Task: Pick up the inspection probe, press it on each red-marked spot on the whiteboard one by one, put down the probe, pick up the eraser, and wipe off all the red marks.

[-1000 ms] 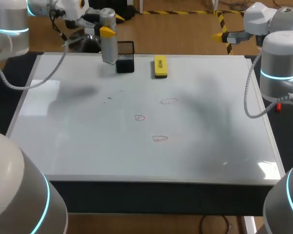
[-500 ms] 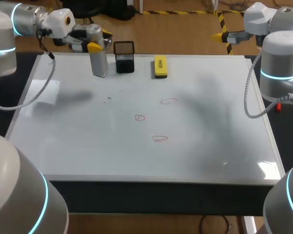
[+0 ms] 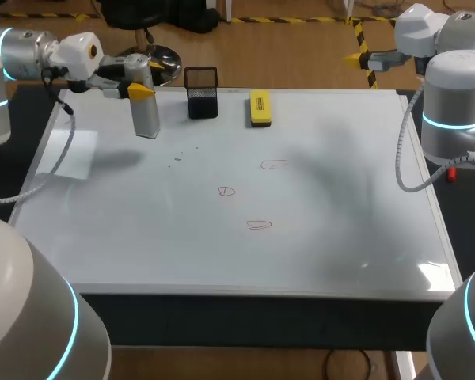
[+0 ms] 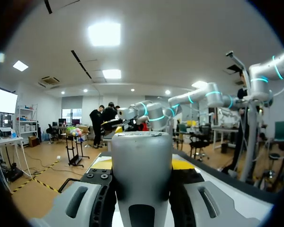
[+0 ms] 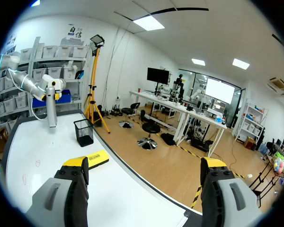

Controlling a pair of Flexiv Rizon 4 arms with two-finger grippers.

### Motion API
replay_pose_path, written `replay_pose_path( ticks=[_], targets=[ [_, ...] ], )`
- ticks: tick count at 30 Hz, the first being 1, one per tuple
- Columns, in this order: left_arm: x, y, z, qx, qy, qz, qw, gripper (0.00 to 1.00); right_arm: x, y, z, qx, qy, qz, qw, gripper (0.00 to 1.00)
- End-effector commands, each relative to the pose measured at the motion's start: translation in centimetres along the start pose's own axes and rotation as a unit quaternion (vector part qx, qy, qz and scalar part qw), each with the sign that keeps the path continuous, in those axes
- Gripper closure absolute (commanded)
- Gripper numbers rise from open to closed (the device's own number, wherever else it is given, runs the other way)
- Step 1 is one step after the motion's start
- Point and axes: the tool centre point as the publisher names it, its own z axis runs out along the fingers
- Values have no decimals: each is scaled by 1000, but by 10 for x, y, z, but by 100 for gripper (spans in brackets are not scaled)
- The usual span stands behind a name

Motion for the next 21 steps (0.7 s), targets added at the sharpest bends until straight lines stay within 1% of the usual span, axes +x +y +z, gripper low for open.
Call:
replay_pose_path(
  ticks=[1, 21],
  targets=[
    [7, -4, -4, -2, -134, 2, 991, 100, 0, 0, 0, 1, 0, 0, 1000, 0],
    [5, -5, -5, -3, -137, 4, 991, 100, 0, 0, 0, 1, 0, 0, 1000, 0]
  ],
)
